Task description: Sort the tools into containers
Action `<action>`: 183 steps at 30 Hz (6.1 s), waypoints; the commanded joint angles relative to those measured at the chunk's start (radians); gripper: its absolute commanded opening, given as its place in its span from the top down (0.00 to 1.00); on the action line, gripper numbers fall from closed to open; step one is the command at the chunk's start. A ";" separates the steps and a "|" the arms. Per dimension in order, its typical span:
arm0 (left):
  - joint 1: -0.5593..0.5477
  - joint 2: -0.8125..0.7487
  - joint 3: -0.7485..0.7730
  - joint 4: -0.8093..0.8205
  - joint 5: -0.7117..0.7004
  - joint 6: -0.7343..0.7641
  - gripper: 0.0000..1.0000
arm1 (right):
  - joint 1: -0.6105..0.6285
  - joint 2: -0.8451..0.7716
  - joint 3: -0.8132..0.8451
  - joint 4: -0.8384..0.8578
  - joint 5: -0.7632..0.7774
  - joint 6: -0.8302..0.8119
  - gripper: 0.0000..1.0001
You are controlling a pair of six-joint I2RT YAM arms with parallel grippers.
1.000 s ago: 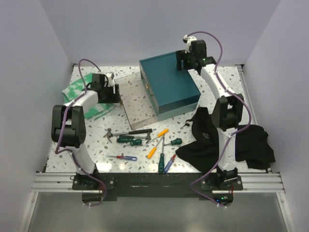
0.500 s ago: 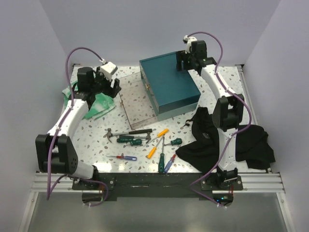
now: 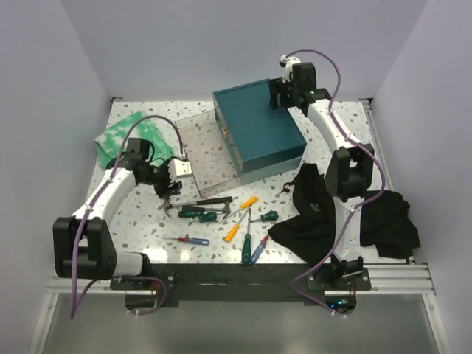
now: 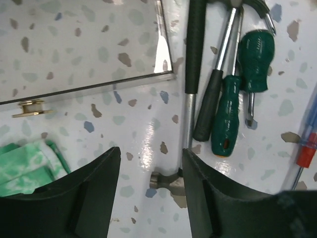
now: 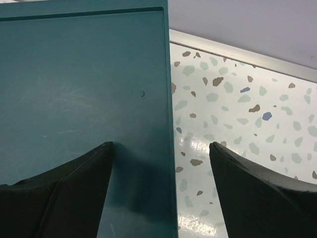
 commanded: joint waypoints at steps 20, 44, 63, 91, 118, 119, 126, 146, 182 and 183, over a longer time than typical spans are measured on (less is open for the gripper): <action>-0.031 0.172 -0.146 0.108 -0.109 0.166 0.63 | 0.000 -0.072 -0.051 -0.026 0.015 -0.049 0.18; 0.195 -0.046 0.092 -0.369 -0.092 0.462 1.00 | 0.000 -0.047 -0.055 -0.029 0.009 -0.043 0.18; 0.195 0.342 0.600 0.072 -0.026 -0.292 1.00 | 0.000 -0.076 -0.075 -0.026 0.031 -0.058 0.17; 0.000 0.418 0.318 0.757 0.037 -1.637 1.00 | 0.000 -0.079 -0.104 -0.035 0.021 -0.040 0.17; 0.001 0.421 0.204 0.950 0.295 -1.790 0.44 | -0.002 -0.118 -0.138 -0.064 0.037 -0.052 0.17; 0.005 0.407 0.209 0.950 0.296 -1.780 0.44 | 0.001 -0.124 -0.143 -0.064 0.040 -0.055 0.17; 0.032 0.191 0.166 0.886 0.394 -1.484 0.46 | 0.026 -0.171 -0.198 -0.058 0.066 -0.109 0.17; 0.031 -0.257 -0.268 0.297 0.054 -0.252 0.87 | 0.021 -0.417 -0.301 -0.004 -0.123 0.066 0.18; -0.126 -0.072 -0.338 0.275 -0.041 -0.091 0.55 | 0.019 -0.520 -0.474 0.000 -0.081 0.007 0.16; -0.126 -0.064 -0.328 0.265 -0.037 -0.084 0.55 | 0.018 -0.518 -0.476 0.002 -0.080 0.006 0.16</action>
